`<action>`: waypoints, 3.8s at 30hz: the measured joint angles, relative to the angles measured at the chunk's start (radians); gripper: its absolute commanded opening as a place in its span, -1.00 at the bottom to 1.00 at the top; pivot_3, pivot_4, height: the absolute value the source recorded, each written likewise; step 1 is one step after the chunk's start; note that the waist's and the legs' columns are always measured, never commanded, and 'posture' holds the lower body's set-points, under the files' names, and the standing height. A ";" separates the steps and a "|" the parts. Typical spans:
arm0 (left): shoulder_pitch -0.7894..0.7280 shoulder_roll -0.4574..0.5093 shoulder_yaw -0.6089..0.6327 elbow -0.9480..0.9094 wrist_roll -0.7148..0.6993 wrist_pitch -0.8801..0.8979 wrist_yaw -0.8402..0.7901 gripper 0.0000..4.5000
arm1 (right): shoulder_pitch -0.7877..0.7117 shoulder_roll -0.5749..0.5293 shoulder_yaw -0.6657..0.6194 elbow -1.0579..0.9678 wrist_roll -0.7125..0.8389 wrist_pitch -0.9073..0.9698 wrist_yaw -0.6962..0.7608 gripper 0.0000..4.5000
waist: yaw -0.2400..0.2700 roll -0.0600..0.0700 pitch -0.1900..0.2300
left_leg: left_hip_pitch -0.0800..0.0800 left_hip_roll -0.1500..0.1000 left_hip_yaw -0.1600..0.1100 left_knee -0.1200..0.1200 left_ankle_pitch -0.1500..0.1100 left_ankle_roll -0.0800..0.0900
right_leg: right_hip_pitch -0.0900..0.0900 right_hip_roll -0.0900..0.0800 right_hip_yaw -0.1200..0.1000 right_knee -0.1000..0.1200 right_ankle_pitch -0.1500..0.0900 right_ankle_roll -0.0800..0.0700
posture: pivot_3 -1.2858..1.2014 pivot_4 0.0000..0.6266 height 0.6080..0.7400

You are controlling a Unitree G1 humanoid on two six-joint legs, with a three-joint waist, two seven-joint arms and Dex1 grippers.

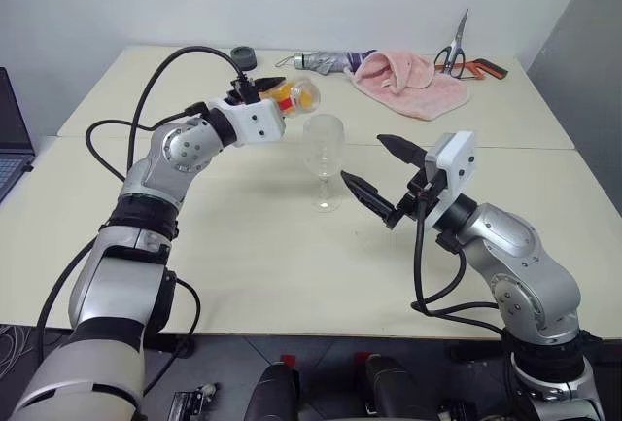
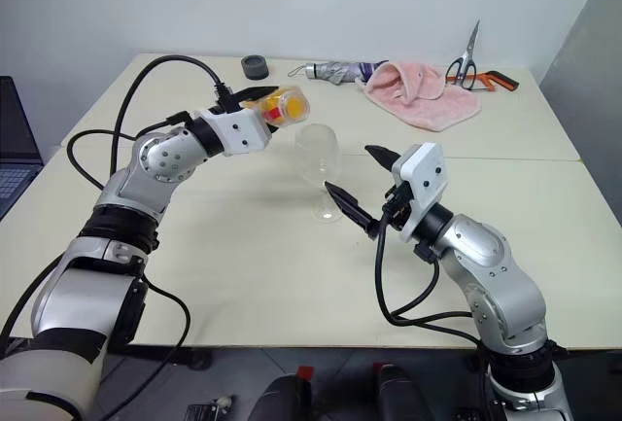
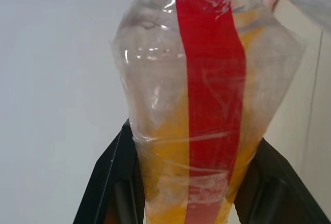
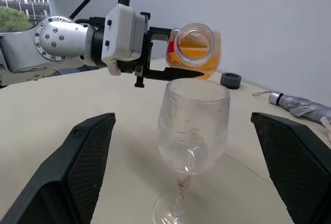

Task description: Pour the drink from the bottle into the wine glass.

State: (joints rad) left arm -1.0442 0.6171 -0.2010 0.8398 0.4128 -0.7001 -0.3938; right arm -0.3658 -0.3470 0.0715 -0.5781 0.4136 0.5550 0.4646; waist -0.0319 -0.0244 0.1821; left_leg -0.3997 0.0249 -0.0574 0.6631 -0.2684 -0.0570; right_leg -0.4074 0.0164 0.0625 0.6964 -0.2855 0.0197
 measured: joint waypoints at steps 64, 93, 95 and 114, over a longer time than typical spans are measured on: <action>-0.102 0.067 -0.118 0.122 0.263 -0.163 0.353 -0.24 | 0.038 -0.002 0.034 0.007 -0.017 -0.014 0.032 1.00 | 0.000 0.000 0.000 | 0.000 0.000 0.000 0.000 0.000 0.000 | 0.000 0.000 0.000 0.001 0.000 0.000 | 0.03 -0.52 1.00; -0.164 0.074 -0.159 0.209 0.304 -0.178 0.408 -0.24 | 0.071 -0.082 -0.025 -0.053 0.000 0.024 0.025 1.00 | 0.000 0.000 0.000 | 0.000 0.000 0.000 0.001 0.000 0.000 | 0.000 -0.001 0.000 0.001 0.000 0.000 | 0.03 -0.52 1.00; -0.169 0.074 -0.163 0.213 0.306 -0.178 0.416 -0.24 | 0.072 -0.090 -0.031 -0.072 0.010 0.040 0.027 1.00 | -0.001 0.000 0.000 | 0.000 0.000 0.000 0.001 0.000 0.000 | 0.000 -0.001 0.000 0.002 0.000 0.000 | 0.03 -0.52 1.00; -0.209 0.066 -0.188 0.232 0.329 -0.181 0.456 -0.24 | 0.105 -0.102 -0.029 -0.103 0.031 0.075 -0.010 1.00 | 0.000 0.000 0.000 | 0.000 -0.001 0.000 0.001 0.000 0.000 | 0.000 -0.001 0.000 0.002 0.000 0.000 | 0.03 -0.52 1.00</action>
State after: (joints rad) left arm -1.2530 0.6832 -0.3894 1.0720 0.7422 -0.8812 0.0623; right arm -0.2612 -0.4491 0.0428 -0.6809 0.4444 0.6303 0.4546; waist -0.0319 -0.0245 0.1820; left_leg -0.3994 0.0243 -0.0570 0.6641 -0.2683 -0.0571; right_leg -0.4075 0.0157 0.0623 0.6981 -0.2854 0.0196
